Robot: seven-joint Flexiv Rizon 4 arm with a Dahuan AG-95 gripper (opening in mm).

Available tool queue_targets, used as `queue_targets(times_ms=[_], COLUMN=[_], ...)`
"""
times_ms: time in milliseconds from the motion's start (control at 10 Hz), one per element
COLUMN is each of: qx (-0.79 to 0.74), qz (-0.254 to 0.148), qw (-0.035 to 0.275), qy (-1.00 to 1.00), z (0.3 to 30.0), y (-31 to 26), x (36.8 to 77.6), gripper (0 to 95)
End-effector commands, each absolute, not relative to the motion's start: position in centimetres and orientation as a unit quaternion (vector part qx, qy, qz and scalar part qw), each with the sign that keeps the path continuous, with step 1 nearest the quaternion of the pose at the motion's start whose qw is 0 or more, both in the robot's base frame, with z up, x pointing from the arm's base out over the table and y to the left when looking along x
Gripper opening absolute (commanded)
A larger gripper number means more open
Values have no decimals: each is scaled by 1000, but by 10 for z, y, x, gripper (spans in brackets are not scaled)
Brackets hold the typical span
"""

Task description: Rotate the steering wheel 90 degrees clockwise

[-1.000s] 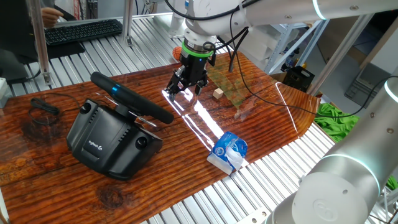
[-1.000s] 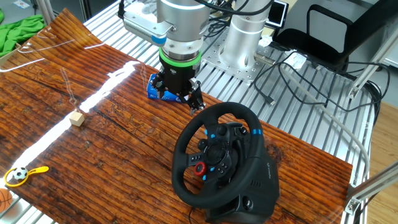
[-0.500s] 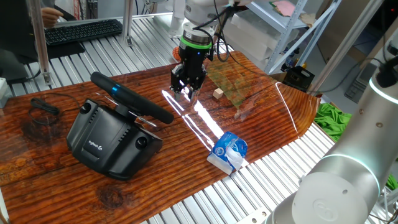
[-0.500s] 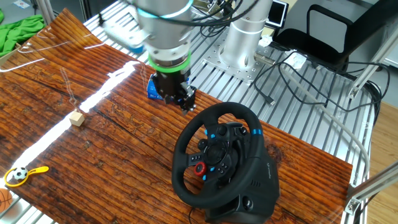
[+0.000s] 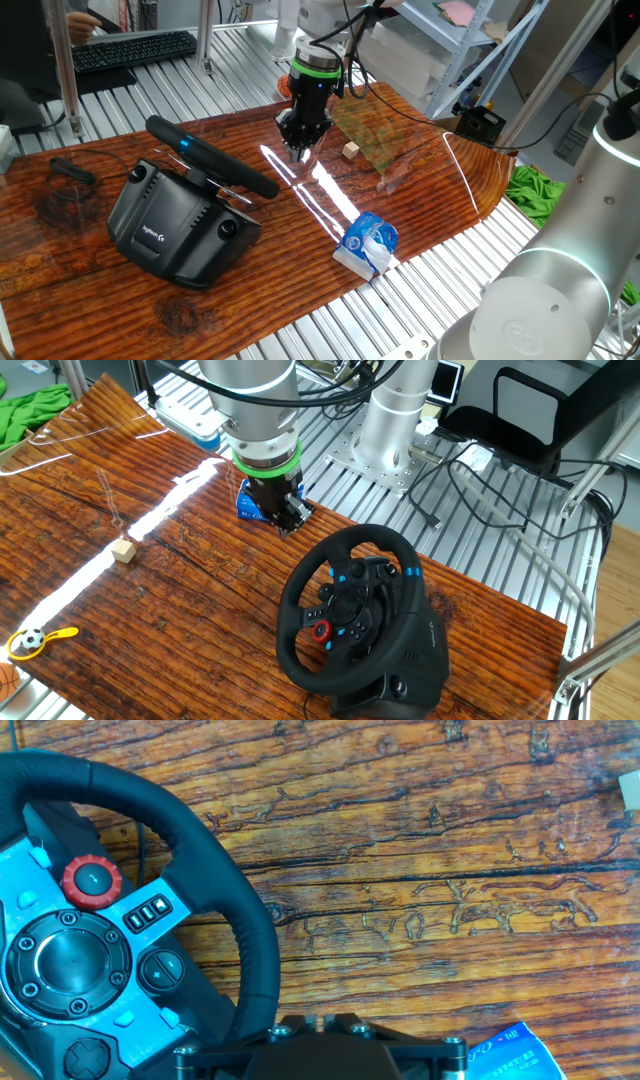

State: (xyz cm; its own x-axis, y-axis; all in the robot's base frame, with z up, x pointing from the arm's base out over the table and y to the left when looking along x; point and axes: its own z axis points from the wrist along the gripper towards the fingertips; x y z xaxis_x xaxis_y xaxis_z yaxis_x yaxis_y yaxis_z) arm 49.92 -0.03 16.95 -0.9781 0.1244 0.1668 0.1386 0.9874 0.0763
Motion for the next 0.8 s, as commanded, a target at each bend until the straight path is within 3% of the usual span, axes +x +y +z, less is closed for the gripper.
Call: queue_targets(times_ms=[100, 800], qx=[-65, -65], qz=[-45, -45], qw=[83, 83], qy=[-993, -993], z=[170, 170], y=[0, 0], x=[500, 500], gripper=[0, 0])
